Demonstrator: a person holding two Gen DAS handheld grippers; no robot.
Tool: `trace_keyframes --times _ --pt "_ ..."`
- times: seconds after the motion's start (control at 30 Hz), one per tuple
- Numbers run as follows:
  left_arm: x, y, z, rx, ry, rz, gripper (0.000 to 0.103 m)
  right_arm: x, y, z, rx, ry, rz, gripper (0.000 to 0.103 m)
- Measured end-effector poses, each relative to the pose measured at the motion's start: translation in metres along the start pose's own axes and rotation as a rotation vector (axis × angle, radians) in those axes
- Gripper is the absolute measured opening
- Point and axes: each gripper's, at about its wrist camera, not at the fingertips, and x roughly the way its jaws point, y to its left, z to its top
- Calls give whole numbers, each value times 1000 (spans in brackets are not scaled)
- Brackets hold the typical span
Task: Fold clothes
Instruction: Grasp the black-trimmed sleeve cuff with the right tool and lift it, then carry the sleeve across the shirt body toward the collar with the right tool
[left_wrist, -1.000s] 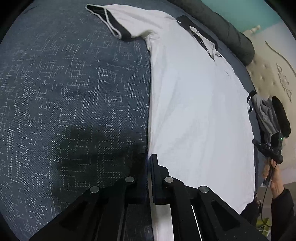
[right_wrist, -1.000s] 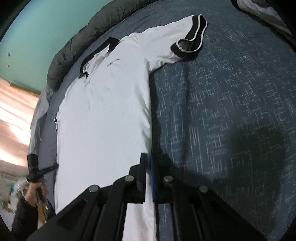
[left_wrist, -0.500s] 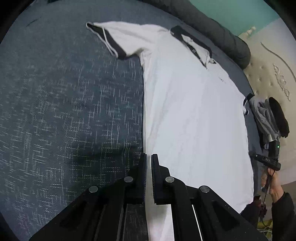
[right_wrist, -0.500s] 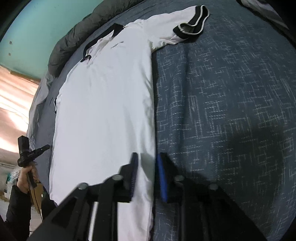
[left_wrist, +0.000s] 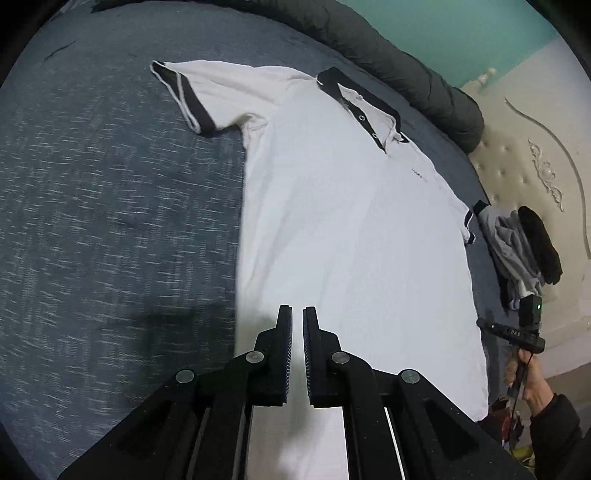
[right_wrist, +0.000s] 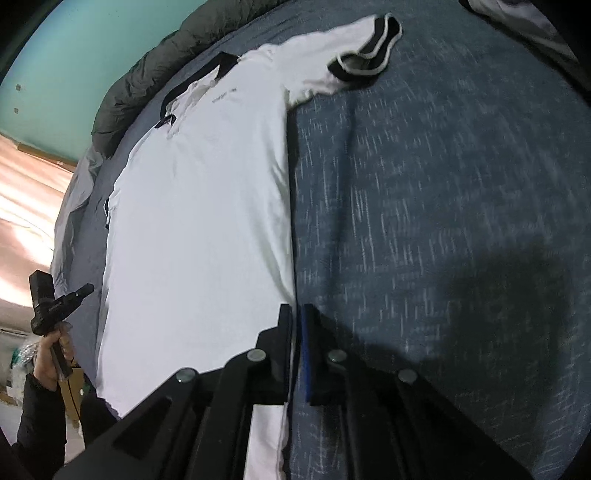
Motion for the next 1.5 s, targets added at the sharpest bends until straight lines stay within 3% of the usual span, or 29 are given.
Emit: trace_keyframes --times 0.07,0.13,0.2,0.33,0.43,0.57,0.93,0.97,1.03,1.1,1.17,1.37,1.5 --pt "8 -6 0 11 -4 -3 14 -7 2 10 7 -32 16 6" --pt "15 -11 2 19 -10 -3 17 -11 3 23 26 -65 30 16" --pt "22 -15 4 26 -17 -3 18 -12 3 37 55 -98 51 31" --pt "37 -21 9 18 -31 -16 19 -11 -8 69 158 -179 71 32" --pt "49 -27 12 22 -34 -11 26 -7 -19 91 238 -235 54 35" --pt "60 -32 15 34 -45 -15 32 -1 -33 115 317 -299 29 57" --pt "77 -31 11 31 -65 -18 40 24 -50 153 353 -326 2 59" --pt "77 -31 11 36 -66 -18 41 28 -48 155 343 -319 -4 58" --pt "78 -31 10 39 -67 -22 43 32 -44 156 321 -319 -32 46" --pt "78 -31 10 41 -66 -25 44 34 -44 155 303 -320 -58 17" --pt "78 -31 9 44 -66 -25 44 33 -46 154 292 -337 -80 4" --pt "81 -31 7 55 -66 -25 45 24 -58 153 271 -361 -158 2" --pt "82 -31 7 50 -68 -30 46 31 -67 155 315 -332 -107 3"
